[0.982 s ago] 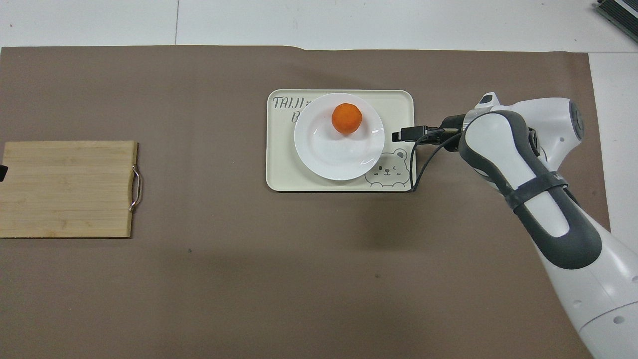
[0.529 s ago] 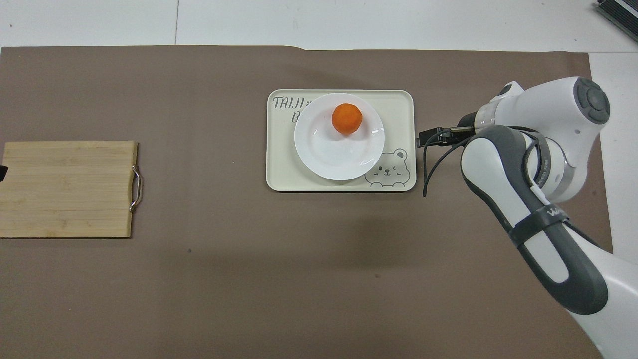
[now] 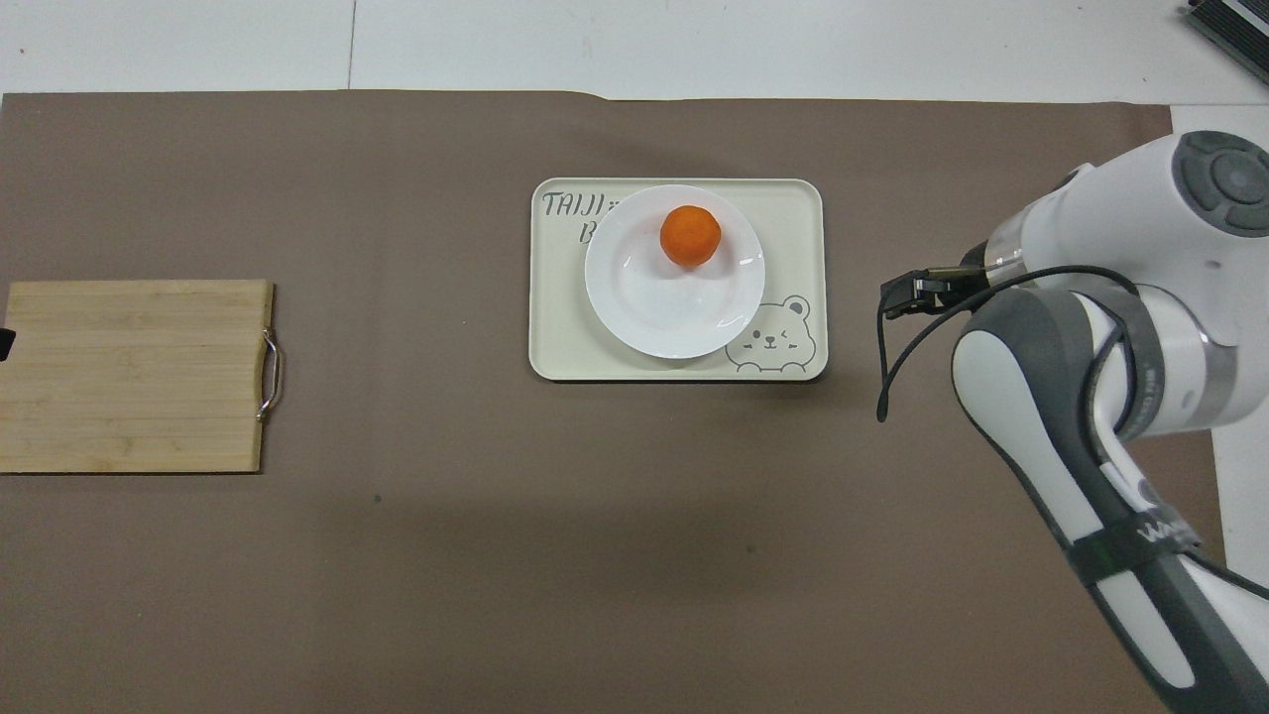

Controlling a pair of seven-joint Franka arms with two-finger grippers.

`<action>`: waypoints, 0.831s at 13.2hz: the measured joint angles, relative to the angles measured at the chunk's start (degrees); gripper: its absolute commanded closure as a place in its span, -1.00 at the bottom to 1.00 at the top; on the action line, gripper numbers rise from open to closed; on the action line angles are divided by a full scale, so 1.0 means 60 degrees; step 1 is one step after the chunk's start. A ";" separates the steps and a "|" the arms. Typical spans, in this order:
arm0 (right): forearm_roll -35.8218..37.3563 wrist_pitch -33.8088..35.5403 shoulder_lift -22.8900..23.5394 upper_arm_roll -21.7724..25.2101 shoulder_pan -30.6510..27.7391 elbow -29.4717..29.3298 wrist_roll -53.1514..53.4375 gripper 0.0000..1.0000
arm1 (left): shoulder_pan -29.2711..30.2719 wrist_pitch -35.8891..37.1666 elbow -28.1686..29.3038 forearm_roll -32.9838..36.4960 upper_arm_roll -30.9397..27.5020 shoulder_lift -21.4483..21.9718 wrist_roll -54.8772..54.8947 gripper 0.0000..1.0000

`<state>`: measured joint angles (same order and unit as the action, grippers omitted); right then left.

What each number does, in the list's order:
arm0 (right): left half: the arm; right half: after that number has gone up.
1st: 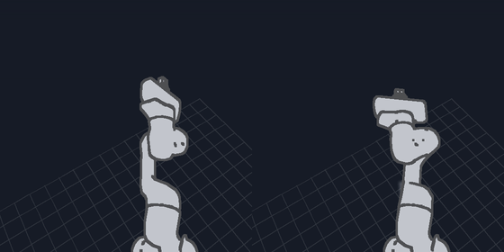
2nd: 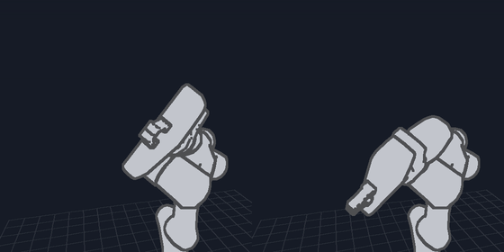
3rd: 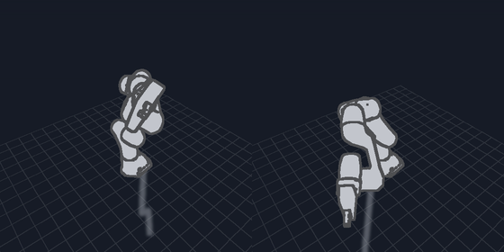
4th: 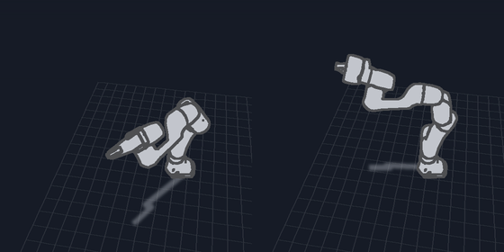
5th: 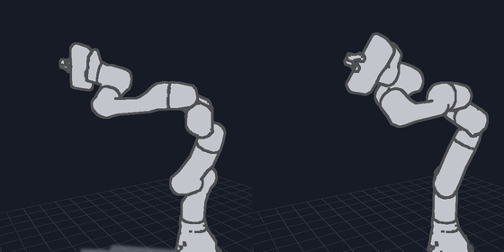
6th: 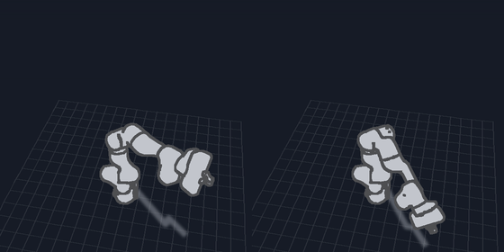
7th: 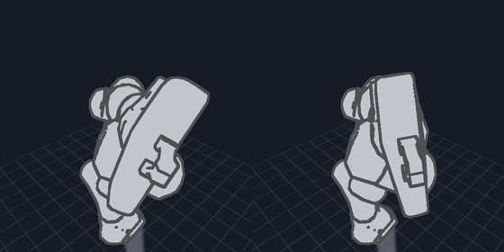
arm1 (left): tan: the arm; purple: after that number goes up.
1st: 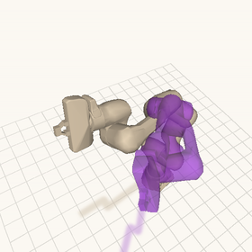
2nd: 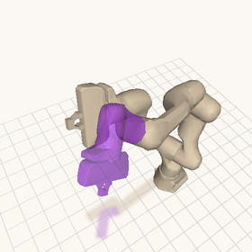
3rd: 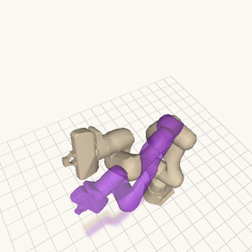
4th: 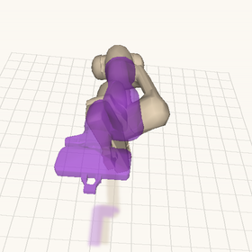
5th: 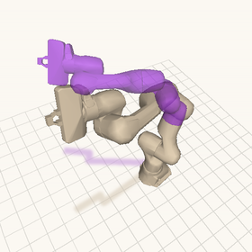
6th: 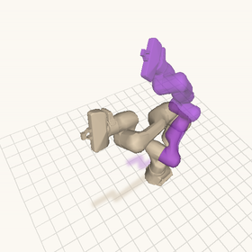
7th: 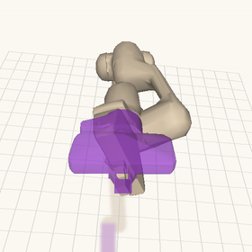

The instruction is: Place orange and plate with both arms

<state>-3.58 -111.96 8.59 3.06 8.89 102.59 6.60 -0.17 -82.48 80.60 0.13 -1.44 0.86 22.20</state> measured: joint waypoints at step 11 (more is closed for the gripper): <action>0.0165 0.3120 -0.2148 0.0241 -0.1074 -0.0884 0.0001 -1.00 | 0.0000 0.0000 0.0000 0.0000 0.0000 0.0000 0.0000 -1.00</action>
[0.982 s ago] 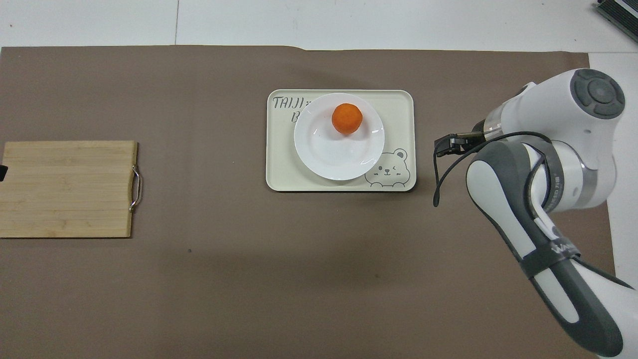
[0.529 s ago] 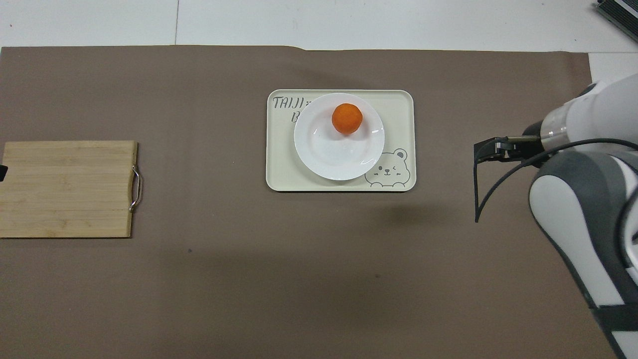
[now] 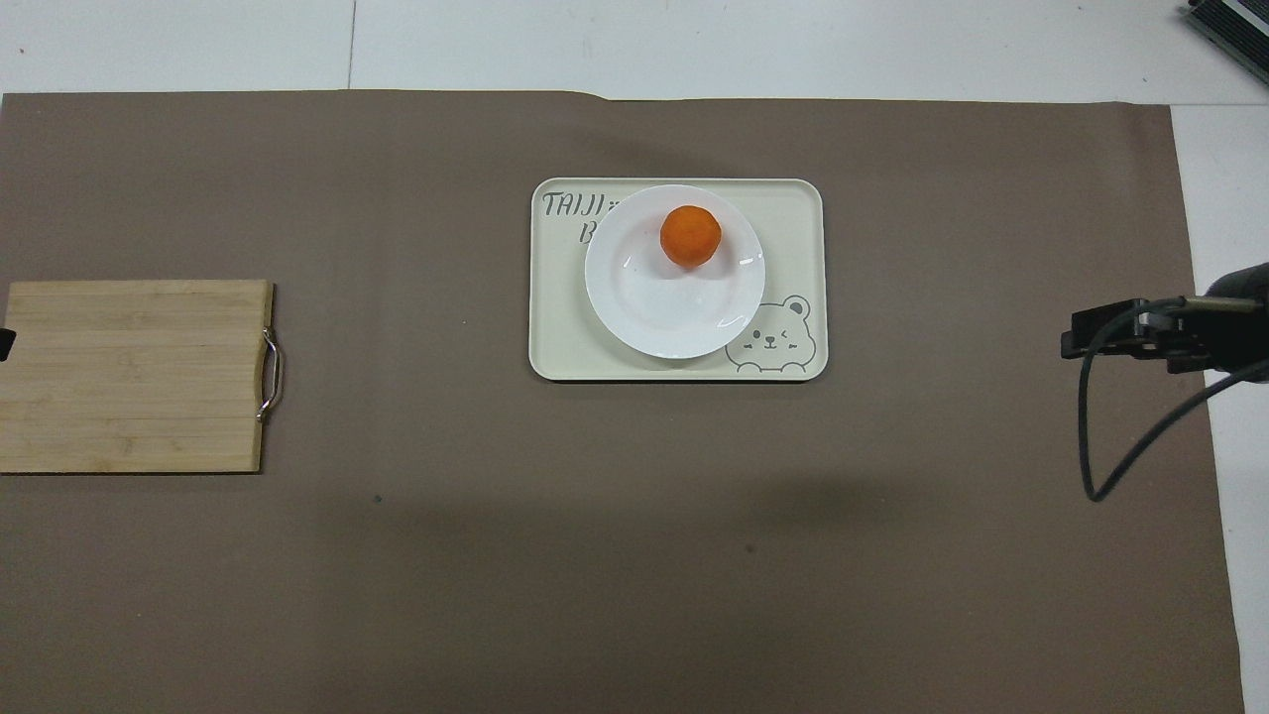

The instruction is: Place orange and plate with both arms

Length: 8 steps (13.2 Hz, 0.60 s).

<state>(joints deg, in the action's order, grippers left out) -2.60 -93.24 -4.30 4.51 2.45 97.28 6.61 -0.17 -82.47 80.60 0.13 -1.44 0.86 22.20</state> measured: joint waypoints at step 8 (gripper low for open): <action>0.0453 0.2001 -0.0300 0.0192 -0.0084 -0.1409 -0.0162 -1.00 | 0.0000 0.0000 0.0000 0.0000 0.0000 0.0000 0.0000 -1.00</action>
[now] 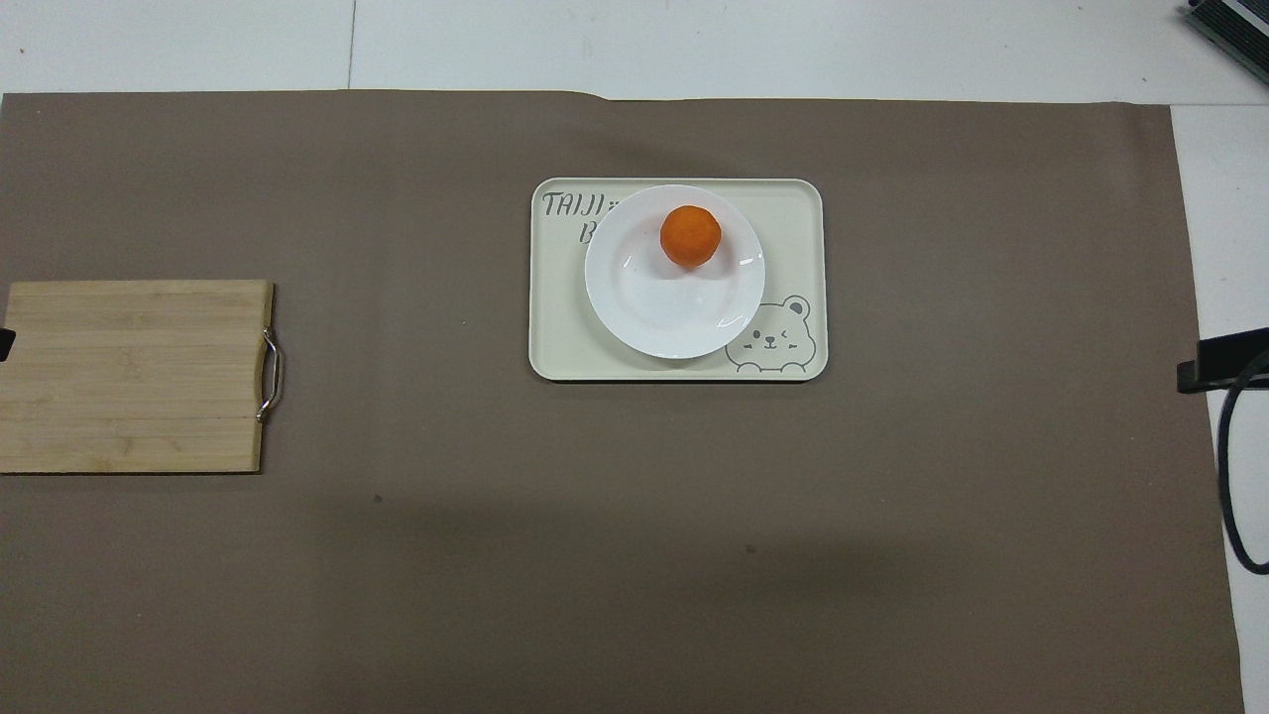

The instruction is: Place orange and plate with both arms

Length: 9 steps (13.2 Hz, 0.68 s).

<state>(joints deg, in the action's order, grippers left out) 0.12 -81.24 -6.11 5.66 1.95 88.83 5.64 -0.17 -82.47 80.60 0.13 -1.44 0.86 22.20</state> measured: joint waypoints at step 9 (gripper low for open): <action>0.0000 -0.0551 -0.0011 -0.0092 0.0087 0.0408 -0.0166 -1.00 | 0.0000 0.0000 0.0000 0.0000 0.0000 0.0000 0.0000 -1.00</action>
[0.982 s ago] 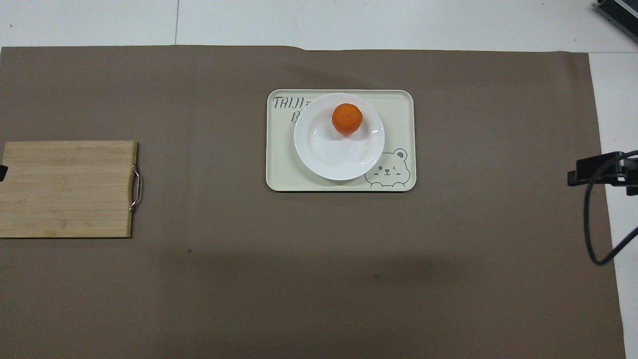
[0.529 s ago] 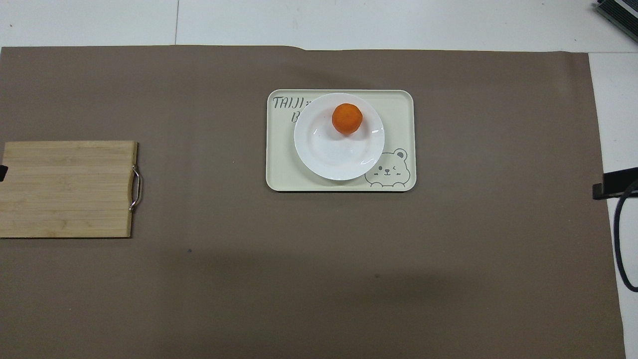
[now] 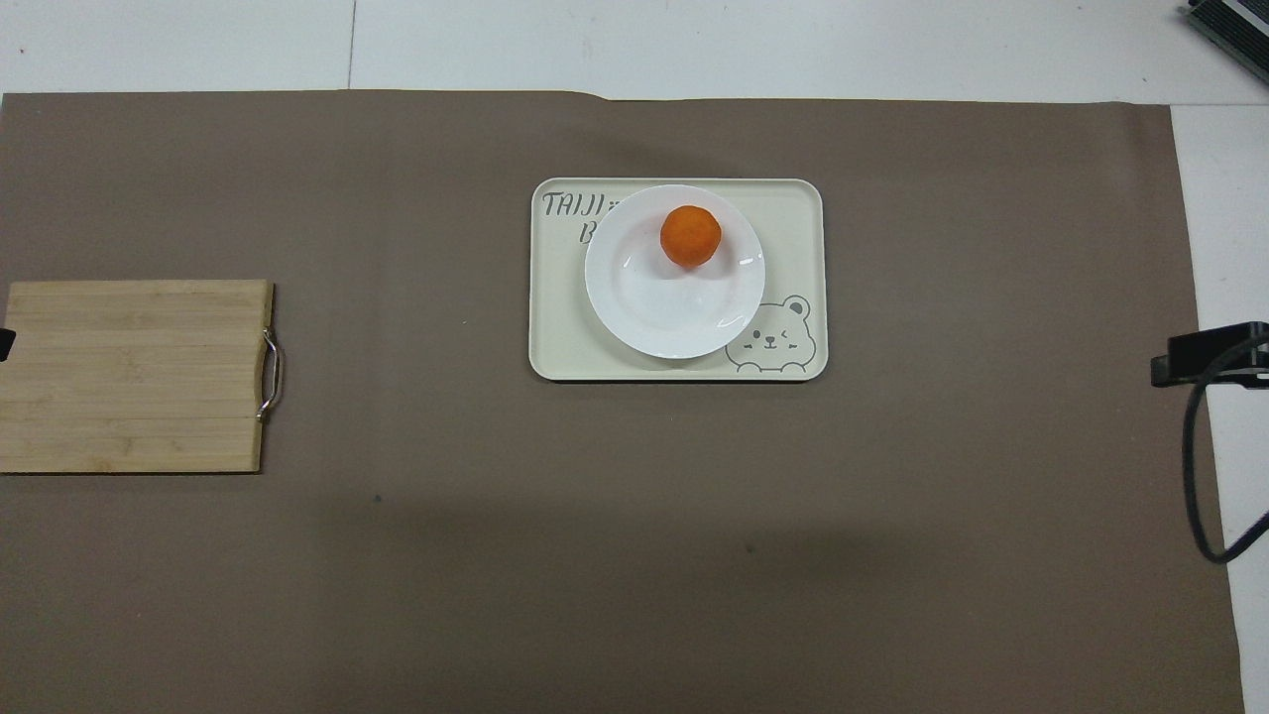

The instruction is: Place orange and plate with both arms

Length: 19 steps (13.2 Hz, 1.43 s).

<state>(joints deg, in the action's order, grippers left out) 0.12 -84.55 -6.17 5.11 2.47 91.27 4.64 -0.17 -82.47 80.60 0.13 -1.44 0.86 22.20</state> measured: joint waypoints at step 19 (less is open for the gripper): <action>0.0020 0.0000 -0.0019 0.0026 0.0002 0.0018 -0.0288 -1.00 | -0.0006 0.0044 0.0000 0.0000 0.0050 0.0000 0.0000 -1.00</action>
<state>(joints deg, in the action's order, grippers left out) 0.24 -84.54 -6.29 5.26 2.48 91.38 2.91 -0.21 -82.21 80.60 0.13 -1.14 0.86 22.20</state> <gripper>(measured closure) 0.000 0.000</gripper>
